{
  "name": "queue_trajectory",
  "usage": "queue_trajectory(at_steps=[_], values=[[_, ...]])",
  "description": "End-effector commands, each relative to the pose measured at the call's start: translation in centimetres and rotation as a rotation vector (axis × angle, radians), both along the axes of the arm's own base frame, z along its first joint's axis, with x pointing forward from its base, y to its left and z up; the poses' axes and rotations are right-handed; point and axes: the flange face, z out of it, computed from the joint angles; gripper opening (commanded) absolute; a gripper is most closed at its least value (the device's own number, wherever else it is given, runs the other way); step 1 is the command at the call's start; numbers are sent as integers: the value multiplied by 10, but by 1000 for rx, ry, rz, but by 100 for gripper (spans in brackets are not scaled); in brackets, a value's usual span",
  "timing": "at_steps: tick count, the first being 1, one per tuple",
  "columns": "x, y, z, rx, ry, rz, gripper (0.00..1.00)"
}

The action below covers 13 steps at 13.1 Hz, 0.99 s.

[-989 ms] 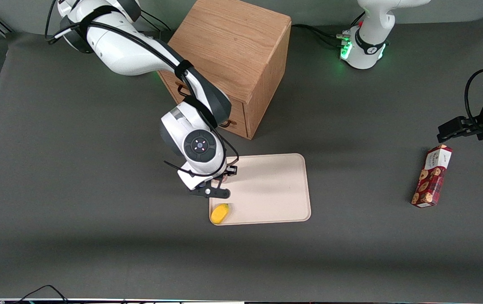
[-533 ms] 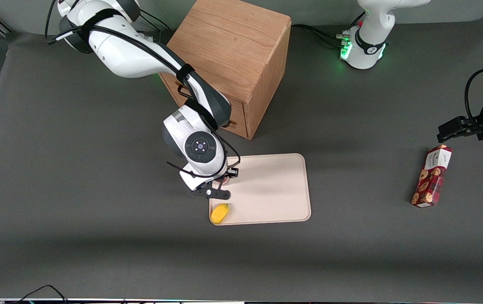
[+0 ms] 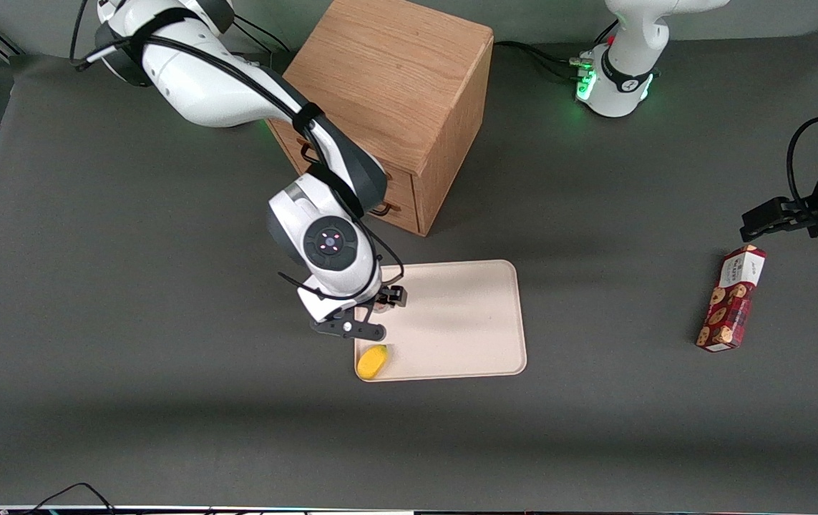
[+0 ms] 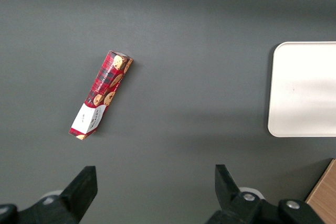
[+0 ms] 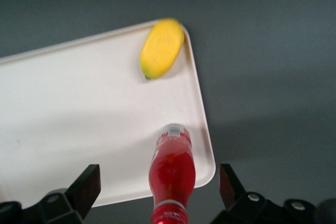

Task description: Place coke bottle on tray

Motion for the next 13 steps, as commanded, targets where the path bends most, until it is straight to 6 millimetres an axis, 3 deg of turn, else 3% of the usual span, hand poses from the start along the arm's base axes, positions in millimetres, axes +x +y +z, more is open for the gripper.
queue_trajectory(at_steps=[1,3,6,9,11,13], values=[[4,-63,83,15,-66,-83,100],[11,-121,128,21,-116,-126,100],[16,-212,174,11,-157,-31,100],[-15,-305,212,47,-140,17,100],[-45,-349,224,6,-132,30,100],[-59,-383,235,-17,-104,106,100]])
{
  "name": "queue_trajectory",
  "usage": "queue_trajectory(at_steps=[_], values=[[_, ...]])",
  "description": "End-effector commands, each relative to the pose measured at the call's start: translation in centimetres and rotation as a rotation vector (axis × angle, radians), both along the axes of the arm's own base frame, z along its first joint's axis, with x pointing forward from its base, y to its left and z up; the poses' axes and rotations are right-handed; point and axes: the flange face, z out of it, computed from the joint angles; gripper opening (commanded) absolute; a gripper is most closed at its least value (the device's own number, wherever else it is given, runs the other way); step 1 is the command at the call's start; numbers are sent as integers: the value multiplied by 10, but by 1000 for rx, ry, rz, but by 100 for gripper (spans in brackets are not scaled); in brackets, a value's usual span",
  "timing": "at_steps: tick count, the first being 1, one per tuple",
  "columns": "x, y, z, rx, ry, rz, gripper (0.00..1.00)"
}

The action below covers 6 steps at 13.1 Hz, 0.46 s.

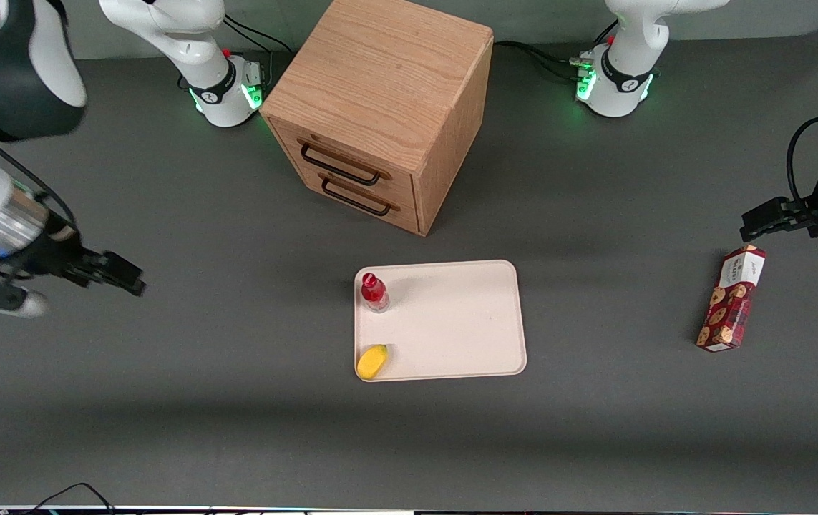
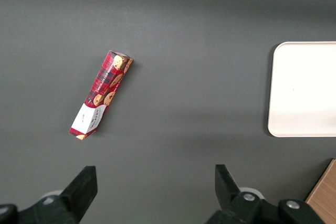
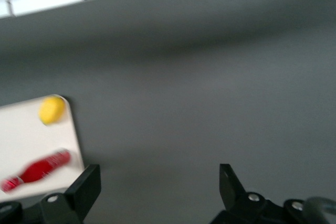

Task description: Place coke bottle on tray

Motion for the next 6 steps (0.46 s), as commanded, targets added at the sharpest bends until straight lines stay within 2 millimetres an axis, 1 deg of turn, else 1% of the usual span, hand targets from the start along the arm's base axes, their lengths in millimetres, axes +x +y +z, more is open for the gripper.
queue_trajectory(at_steps=[1,2,3,5,6], values=[[-32,-37,4,-18,43,94,100],[-34,-47,5,-21,52,107,100],[-36,-53,4,-21,63,116,100],[-36,-52,2,-22,74,141,100],[-36,-56,2,-23,72,150,100]])
